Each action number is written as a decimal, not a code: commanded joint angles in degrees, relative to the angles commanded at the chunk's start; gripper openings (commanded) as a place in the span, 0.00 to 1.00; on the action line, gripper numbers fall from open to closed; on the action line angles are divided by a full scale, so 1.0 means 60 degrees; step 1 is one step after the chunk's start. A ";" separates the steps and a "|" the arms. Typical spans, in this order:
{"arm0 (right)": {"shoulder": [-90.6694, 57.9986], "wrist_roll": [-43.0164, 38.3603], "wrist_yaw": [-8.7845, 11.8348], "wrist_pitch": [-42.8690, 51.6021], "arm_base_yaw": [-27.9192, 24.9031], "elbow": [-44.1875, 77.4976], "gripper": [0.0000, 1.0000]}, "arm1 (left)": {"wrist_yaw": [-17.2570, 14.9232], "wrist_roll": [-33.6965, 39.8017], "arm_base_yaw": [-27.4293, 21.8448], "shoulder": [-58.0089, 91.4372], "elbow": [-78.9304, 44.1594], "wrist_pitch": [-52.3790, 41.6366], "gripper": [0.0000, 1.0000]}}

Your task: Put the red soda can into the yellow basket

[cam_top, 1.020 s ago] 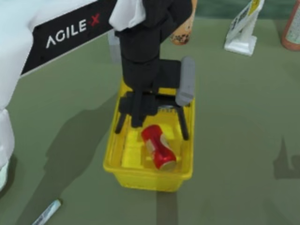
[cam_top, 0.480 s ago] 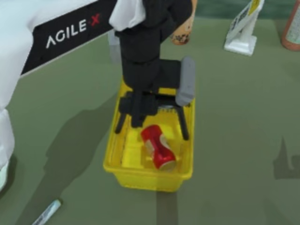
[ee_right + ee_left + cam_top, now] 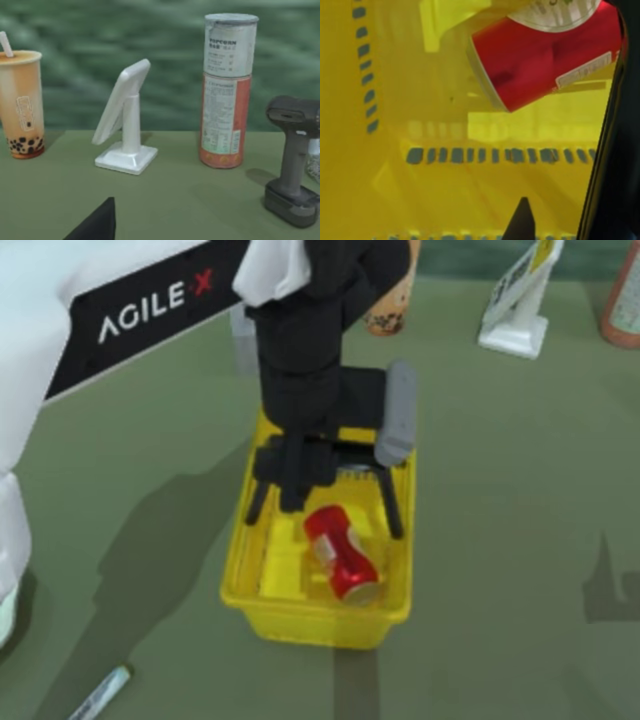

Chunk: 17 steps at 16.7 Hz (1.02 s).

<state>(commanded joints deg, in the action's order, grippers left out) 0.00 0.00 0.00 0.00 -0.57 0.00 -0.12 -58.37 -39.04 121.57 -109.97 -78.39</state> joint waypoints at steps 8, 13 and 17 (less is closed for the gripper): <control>0.0000 0.0000 0.0000 0.0000 0.0000 0.0000 1.00 | 0.0004 -0.0014 0.0010 -0.0002 0.0004 -0.0001 0.00; 0.0000 0.0000 0.0000 0.0000 0.0000 0.0000 1.00 | 0.0016 -0.0204 0.0305 -0.0119 -0.0838 -0.0946 0.00; 0.0000 0.0000 0.0000 0.0000 0.0000 0.0000 1.00 | 0.0006 -0.0372 0.0561 -0.0241 -0.1527 -0.1773 0.00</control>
